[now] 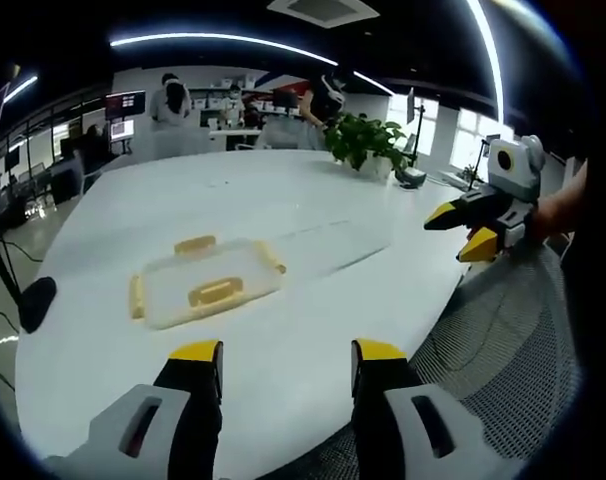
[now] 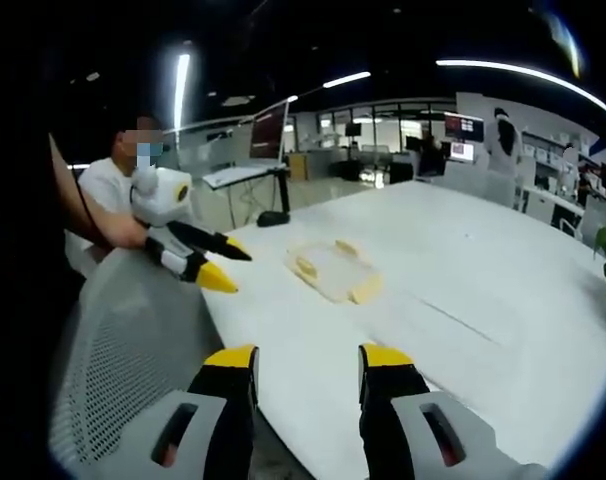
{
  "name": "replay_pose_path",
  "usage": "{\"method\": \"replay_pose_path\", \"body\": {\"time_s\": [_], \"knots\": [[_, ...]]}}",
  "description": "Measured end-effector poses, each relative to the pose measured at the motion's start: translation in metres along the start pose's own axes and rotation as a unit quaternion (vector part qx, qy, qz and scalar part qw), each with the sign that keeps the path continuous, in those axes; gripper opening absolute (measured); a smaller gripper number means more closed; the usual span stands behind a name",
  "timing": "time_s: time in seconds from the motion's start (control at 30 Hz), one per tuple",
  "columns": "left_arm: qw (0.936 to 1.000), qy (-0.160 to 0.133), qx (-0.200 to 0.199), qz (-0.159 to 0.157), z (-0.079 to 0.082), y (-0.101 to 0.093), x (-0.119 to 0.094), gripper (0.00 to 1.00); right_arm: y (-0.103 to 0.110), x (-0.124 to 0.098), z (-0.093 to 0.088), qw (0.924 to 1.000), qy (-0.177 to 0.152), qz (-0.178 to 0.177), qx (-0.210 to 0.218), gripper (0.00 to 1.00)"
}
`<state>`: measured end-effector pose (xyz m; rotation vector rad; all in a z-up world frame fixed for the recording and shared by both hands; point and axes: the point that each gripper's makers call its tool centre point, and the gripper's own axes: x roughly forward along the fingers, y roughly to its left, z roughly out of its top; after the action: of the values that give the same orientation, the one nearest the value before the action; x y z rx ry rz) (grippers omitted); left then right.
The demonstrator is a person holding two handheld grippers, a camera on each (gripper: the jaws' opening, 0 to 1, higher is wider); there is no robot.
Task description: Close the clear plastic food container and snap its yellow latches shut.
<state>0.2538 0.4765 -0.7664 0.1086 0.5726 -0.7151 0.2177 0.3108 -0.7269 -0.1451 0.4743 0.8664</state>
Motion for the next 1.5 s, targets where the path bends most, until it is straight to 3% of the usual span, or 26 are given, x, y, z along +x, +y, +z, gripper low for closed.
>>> {"method": "replay_pose_path", "body": {"time_s": [0.3, 0.57, 0.67, 0.73, 0.97, 1.1, 1.5], "knots": [[1.0000, -0.001, 0.005, -0.003, 0.003, -0.001, 0.000, 0.50, 0.002, 0.000, 0.008, 0.9997, -0.016, 0.013, 0.015, 0.42], [0.9994, -0.029, -0.019, -0.003, 0.018, 0.000, -0.008, 0.50, 0.004, -0.003, 0.018, 0.9989, -0.021, 0.016, 0.039, 0.39], [0.9995, -0.029, -0.015, 0.004, 0.020, 0.000, -0.008, 0.50, 0.003, -0.003, 0.028, 0.9977, -0.043, 0.012, 0.052, 0.40], [0.9992, -0.032, -0.023, 0.004, 0.021, 0.001, -0.007, 0.49, 0.003, 0.000, 0.029, 0.9968, -0.046, 0.010, 0.065, 0.40], [0.9987, -0.043, -0.027, -0.006, 0.025, 0.001, -0.010, 0.49, 0.009, 0.015, 0.040, 0.9975, -0.055, 0.014, 0.043, 0.40], [0.9980, -0.048, -0.040, -0.010, 0.027, 0.003, -0.011, 0.49, 0.009, 0.023, 0.045, 0.9954, -0.065, 0.012, 0.068, 0.40], [0.9978, -0.049, -0.034, -0.028, 0.039, 0.011, -0.010, 0.49, 0.003, 0.037, 0.061, 0.9940, -0.080, 0.005, 0.074, 0.40]]}}
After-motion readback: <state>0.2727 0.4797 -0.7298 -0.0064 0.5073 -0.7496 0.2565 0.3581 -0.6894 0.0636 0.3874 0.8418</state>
